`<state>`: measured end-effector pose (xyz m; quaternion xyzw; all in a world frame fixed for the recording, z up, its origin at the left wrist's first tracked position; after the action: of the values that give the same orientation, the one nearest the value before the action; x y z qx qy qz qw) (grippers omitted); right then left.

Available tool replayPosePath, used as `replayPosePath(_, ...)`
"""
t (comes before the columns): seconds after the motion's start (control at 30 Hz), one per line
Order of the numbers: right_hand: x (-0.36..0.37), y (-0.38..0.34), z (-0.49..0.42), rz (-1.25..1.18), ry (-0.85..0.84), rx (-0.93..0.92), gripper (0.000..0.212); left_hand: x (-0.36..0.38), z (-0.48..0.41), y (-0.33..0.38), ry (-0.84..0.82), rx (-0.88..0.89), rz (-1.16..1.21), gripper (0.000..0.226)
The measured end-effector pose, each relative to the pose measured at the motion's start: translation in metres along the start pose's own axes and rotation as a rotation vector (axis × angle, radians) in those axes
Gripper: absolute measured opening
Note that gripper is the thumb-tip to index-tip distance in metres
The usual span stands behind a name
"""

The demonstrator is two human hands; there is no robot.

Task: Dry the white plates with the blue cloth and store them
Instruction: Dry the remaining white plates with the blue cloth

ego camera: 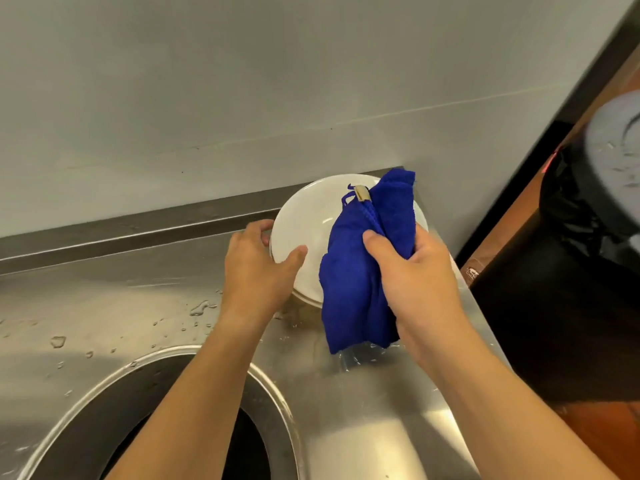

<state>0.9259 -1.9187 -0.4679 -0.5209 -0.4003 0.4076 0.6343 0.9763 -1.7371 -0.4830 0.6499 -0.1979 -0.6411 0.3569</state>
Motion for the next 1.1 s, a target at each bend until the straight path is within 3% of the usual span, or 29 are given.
replayPosePath(0.13,0.0,0.003,-0.01,0.043,0.031,0.001,0.022,0.005,-0.012,0.0,-0.04,-0.043,0.007,0.064)
replayPosePath(0.3,0.001,-0.001,-0.01,0.085,0.065,0.016,0.033,-0.001,-0.014,0.006,-0.035,0.041,-0.095,0.055)
replayPosePath(0.43,-0.006,-0.002,-0.013,0.087,0.127,0.103,0.017,-0.01,-0.009,0.011,0.028,0.103,-0.113,0.051)
replayPosePath(0.7,-0.009,-0.014,-0.006,0.09,0.128,0.114,0.014,-0.036,-0.005,0.023,-0.011,0.067,0.231,0.051)
replayPosePath(0.93,-0.014,-0.088,0.026,0.489,0.078,-0.25,0.035,-0.077,0.058,0.021,-0.134,-0.157,0.751,0.055)
replayPosePath(1.1,0.008,-0.126,0.068,0.67,0.001,-0.378,0.02,-0.11,0.122,0.007,-0.177,-0.396,1.04,0.065)
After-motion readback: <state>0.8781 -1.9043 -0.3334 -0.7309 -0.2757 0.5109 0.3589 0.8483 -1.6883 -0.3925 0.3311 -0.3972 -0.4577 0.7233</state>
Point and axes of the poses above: each hand's wrist, its own z-axis away from the middle knuckle, its own x-axis out of the palm, y = z × x, the point moved 3 cm from there along -z, towards the middle knuckle, and after that the axes turned 1 degree about -z, right-handed, at the moved point
